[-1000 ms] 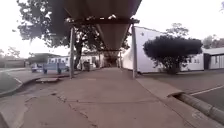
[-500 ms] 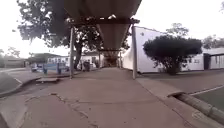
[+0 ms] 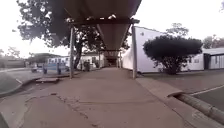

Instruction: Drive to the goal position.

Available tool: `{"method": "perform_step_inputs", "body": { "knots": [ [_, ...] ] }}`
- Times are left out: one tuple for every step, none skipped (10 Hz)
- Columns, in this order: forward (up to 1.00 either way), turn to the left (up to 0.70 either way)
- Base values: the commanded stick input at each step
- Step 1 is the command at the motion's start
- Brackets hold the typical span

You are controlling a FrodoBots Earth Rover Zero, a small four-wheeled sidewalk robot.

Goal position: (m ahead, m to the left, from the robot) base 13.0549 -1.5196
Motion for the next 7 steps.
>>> {"method": "perform_step_inputs", "body": {
  "knots": [
    [0.85,0.00],
    [0.85,0.00],
    [0.85,0.00],
    [0.85,0.00],
    [0.85,0.00],
    [0.85,0.00],
    [0.85,0.00]
  ]
}}
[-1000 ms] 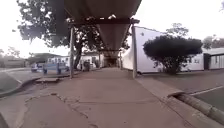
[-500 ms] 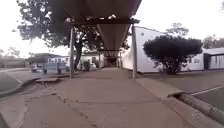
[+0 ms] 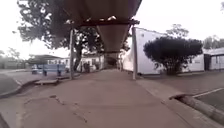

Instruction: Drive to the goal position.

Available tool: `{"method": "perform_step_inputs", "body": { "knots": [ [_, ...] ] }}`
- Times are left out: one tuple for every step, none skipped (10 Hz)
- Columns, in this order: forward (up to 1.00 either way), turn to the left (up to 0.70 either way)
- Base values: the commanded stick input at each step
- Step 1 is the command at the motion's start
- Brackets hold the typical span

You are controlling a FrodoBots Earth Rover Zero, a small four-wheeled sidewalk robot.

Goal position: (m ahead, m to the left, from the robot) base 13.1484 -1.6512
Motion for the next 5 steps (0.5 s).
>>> {"method": "perform_step_inputs", "body": {
  "knots": [
    [0.85,0.00],
    [0.85,0.00],
    [0.85,0.00],
    [0.85,0.00],
    [0.85,0.00]
  ]
}}
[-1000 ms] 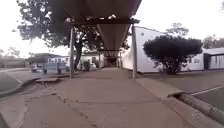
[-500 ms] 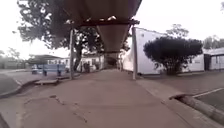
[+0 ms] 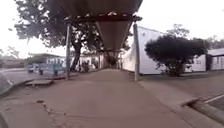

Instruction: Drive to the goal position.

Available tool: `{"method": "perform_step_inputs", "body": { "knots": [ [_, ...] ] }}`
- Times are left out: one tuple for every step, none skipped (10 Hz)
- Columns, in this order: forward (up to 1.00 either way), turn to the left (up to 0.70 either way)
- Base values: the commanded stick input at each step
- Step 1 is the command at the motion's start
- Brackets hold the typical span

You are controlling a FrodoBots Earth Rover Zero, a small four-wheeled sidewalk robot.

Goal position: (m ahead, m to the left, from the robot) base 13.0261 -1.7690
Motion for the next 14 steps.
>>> {"method": "perform_step_inputs", "body": {
  "knots": [
    [0.85,0.00],
    [0.85,0.00],
    [0.85,0.00],
    [0.85,0.00],
    [0.85,0.00],
    [0.85,0.00],
    [0.85,0.00],
    [0.85,0.00],
    [0.85,0.00],
    [0.85,0.00],
    [0.85,0.00],
    [0.85,0.00],
    [0.85,0.00],
    [0.85,0.09]
  ]
}}
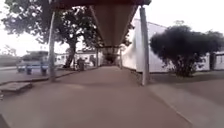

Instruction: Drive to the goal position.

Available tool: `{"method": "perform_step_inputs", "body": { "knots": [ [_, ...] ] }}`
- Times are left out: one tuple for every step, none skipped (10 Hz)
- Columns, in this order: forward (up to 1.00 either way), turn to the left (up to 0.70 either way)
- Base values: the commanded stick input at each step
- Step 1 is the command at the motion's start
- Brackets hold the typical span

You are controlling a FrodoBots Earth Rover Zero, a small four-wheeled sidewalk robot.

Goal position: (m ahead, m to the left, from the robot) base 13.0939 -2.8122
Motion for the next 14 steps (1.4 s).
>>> {"method": "perform_step_inputs", "body": {
  "knots": [
    [0.85,0.27],
    [0.85,0.34],
    [0.85,0.34],
    [0.85,0.34],
    [0.85,0.13],
    [0.85,0.00],
    [0.85,0.00],
    [0.85,0.00],
    [0.85,0.00],
    [0.85,0.00],
    [0.85,0.00],
    [0.85,0.00],
    [0.85,0.00],
    [0.85,0.00]
  ]
}}
